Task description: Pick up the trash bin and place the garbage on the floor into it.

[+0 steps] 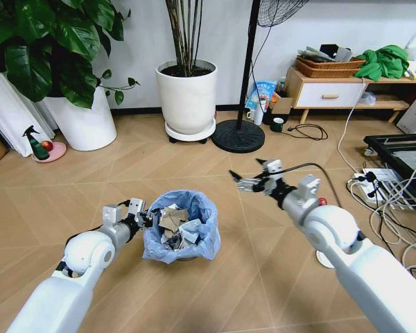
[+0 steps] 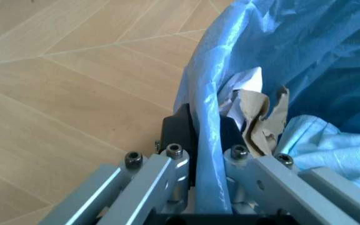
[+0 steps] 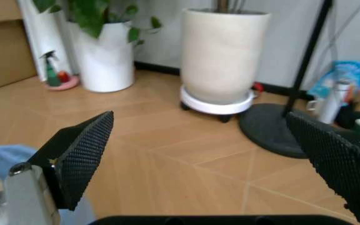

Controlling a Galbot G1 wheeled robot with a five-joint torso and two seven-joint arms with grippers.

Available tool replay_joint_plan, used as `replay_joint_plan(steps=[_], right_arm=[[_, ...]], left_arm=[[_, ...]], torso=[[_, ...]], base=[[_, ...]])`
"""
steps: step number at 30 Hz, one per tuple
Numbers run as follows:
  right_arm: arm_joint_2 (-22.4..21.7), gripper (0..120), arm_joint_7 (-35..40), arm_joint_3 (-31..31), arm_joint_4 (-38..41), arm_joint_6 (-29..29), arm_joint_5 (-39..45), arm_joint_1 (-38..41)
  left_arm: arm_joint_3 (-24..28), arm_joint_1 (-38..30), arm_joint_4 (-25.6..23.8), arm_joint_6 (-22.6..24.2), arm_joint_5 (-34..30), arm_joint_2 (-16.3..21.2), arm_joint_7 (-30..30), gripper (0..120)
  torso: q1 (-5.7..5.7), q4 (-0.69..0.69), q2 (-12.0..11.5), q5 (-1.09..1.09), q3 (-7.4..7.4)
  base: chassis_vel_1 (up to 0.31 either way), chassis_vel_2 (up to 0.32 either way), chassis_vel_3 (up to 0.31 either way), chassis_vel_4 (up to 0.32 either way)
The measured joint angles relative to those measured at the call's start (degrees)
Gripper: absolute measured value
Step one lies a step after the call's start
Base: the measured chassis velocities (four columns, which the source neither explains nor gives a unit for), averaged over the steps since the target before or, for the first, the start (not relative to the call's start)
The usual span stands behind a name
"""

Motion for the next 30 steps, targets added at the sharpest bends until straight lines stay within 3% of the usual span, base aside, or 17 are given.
replay_joint_plan(steps=[7,11,17,30], right_arm=[[2.9,100,1.0,7.8,1.7,0.9,-3.7,-7.3],[7.0,100,2.2,13.5,2.8,2.8,-6.8,-14.4],[10.7,100,2.5,17.9,3.7,3.8,-8.9,-18.9],[12.4,100,2.5,18.6,3.9,3.9,-9.8,-19.6]], left_arm=[[0.0,0.2,-0.4,0.0,0.1,0.0,-0.3,1],[0.0,0.4,-0.6,0.0,0.1,0.1,-0.3,1],[0.0,0.6,-0.7,0.0,0.1,0.1,-0.4,1],[0.1,1.3,-1.4,0.0,0.2,0.3,-0.4,1]], torso=[[0.0,-0.01,0.0,0.0,0.0],[0.0,-0.02,0.0,0.01,-0.01],[0.0,-0.02,0.0,-0.01,-0.01],[-0.01,-0.01,0.0,-0.01,-0.01]], base=[[0.0,0.0,0.0,0.0],[0.0,0.0,0.0,0.0],[0.0,0.0,0.0,0.0],[-0.007,0.006,0.006,-0.003]])
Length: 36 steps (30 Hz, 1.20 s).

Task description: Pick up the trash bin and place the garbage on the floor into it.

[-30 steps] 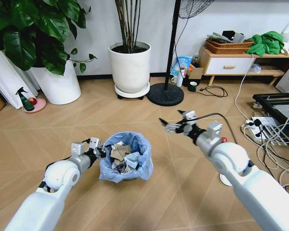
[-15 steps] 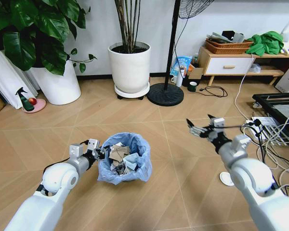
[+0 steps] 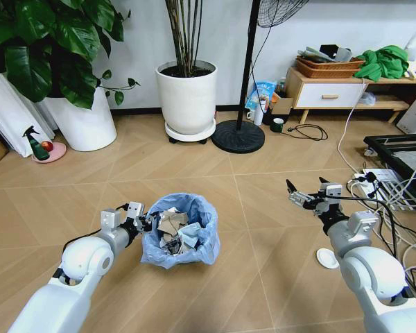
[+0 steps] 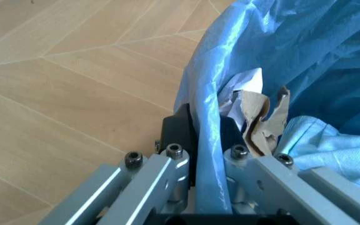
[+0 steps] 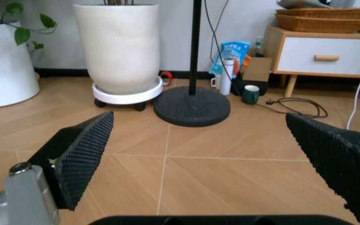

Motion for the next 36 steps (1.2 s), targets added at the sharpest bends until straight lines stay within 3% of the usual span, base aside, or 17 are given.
replay_joint_plan(steps=[15,36], right_arm=[[0.6,100,-0.2,-0.8,0.0,-0.3,-0.3,-0.2],[2.3,100,-0.5,-0.4,0.6,-1.4,-0.6,-1.5]], left_arm=[[0.0,-0.4,0.1,0.0,0.0,0.0,0.0,1],[-0.2,-0.4,0.0,-0.1,0.0,0.0,0.1,1]], torso=[[0.03,0.01,0.0,0.03,0.03],[0.01,0.0,0.0,0.01,0.01]], base=[[-0.145,0.155,0.144,-0.146],[-0.031,-0.034,0.026,0.028]])
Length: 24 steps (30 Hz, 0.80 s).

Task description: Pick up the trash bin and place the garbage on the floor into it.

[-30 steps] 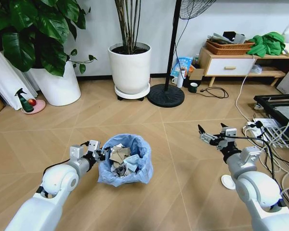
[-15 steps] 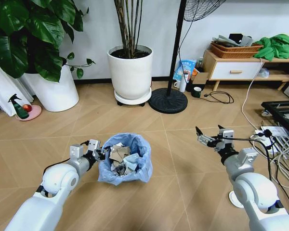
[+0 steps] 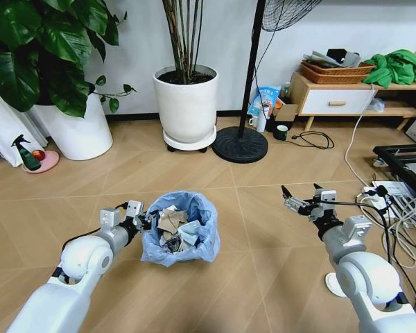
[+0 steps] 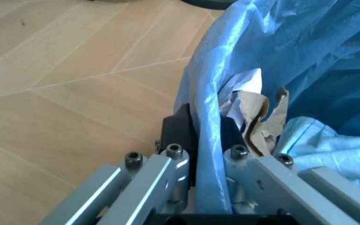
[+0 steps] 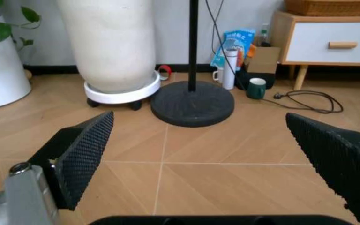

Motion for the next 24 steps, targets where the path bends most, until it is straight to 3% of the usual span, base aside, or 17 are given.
replay_joint_plan(steps=[24], right_arm=[[0.4,100,-0.9,1.0,-0.1,0.0,-0.1,-0.4]], left_arm=[[-0.1,0.7,-0.7,0.0,0.2,-0.3,0.0,1]], torso=[[0.0,-0.01,0.0,-0.02,0.0]], base=[[-0.096,-0.102,0.091,0.103]])
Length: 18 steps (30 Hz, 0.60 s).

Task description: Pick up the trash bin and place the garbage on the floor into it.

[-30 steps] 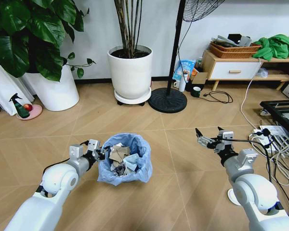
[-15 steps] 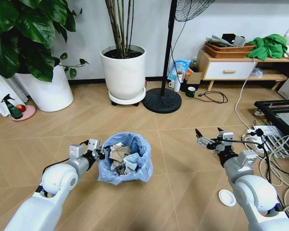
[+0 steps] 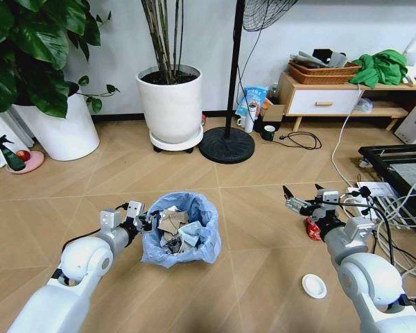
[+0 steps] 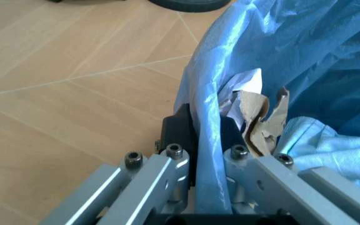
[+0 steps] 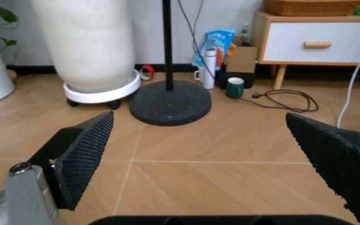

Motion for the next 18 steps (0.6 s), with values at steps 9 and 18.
replay_joint_plan(steps=[9,18], right_arm=[[1.0,100,-2.4,2.1,-4.3,-0.2,-3.4,-1.7],[-0.2,100,-16.3,9.5,-14.0,1.0,-8.2,-4.2]], left_arm=[[0.0,-0.2,0.0,-0.1,0.1,-0.1,0.0,1],[0.0,-0.3,0.3,-0.4,0.2,-0.5,0.3,1]], torso=[[0.0,0.0,0.0,0.03,0.0],[0.0,0.02,0.0,0.03,0.0]], base=[[-0.077,-0.086,0.066,0.073],[0.0,0.0,0.0,0.0]])
